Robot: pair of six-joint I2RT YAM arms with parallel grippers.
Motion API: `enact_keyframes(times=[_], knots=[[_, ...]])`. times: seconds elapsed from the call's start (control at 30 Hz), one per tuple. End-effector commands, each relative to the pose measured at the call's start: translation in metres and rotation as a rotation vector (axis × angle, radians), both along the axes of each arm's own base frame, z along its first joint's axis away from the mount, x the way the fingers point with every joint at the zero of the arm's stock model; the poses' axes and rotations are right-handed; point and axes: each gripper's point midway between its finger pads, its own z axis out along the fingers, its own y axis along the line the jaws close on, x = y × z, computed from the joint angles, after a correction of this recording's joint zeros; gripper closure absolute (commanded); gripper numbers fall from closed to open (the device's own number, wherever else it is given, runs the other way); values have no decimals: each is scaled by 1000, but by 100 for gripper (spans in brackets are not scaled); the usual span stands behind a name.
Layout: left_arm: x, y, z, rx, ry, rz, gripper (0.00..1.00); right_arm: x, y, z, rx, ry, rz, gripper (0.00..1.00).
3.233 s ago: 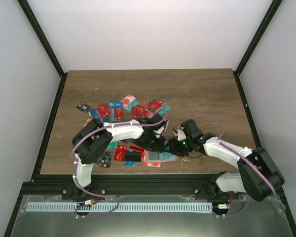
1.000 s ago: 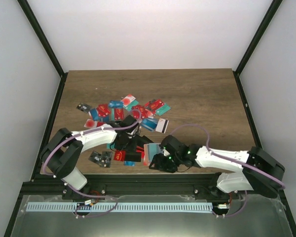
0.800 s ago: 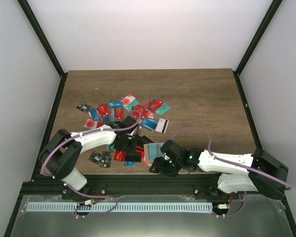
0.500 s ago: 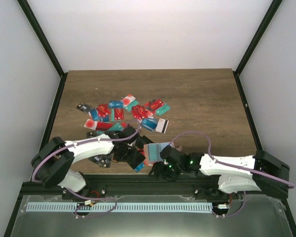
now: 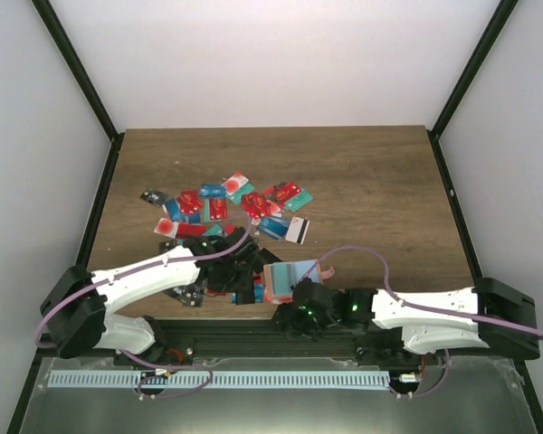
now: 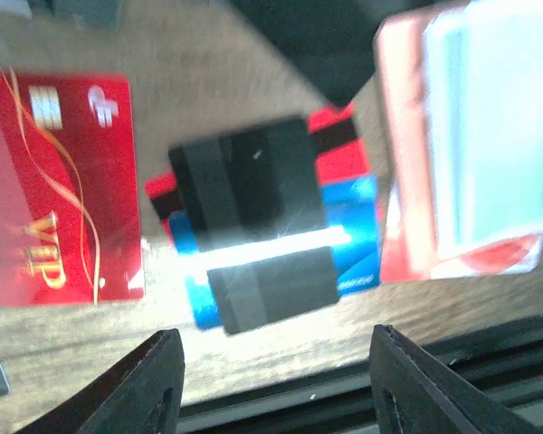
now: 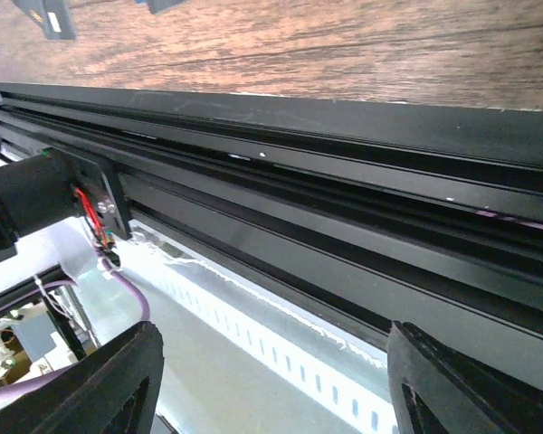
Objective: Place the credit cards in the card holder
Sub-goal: Pick up the credit card from the center of the board.
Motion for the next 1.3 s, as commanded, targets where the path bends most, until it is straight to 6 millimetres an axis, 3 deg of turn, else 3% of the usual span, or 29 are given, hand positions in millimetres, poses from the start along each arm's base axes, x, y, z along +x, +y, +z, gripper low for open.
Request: enact_keyframes(times=[0.0,0.2,0.4,0.57,0.67,0.87,1.0,1.07,1.17,1.27], knots=[[29,8,14,88,-106,20,40,6,-9,3,-7,-12,-83,30],[60,11,-10,192,-103,-58,36,7,-22,-6,5,10,-145,26],[76,17,-29,217,-63,-133,36,10,-13,-13,0,27,-172,25],[52,15,-43,158,19,-178,37,16,3,-13,-11,43,-218,25],[22,23,-58,123,95,-176,41,17,16,-17,-34,53,-214,24],[-2,8,-48,84,148,-153,44,17,38,-26,-49,97,-220,22],[-10,10,-44,70,149,-125,48,19,42,-31,-39,102,-239,22],[1,8,-31,66,96,-129,47,18,42,-32,-47,106,-239,22],[35,7,-8,126,-23,-156,45,18,40,-34,-53,108,-245,22],[60,0,-1,142,-64,-182,48,19,40,-33,-45,101,-244,22]])
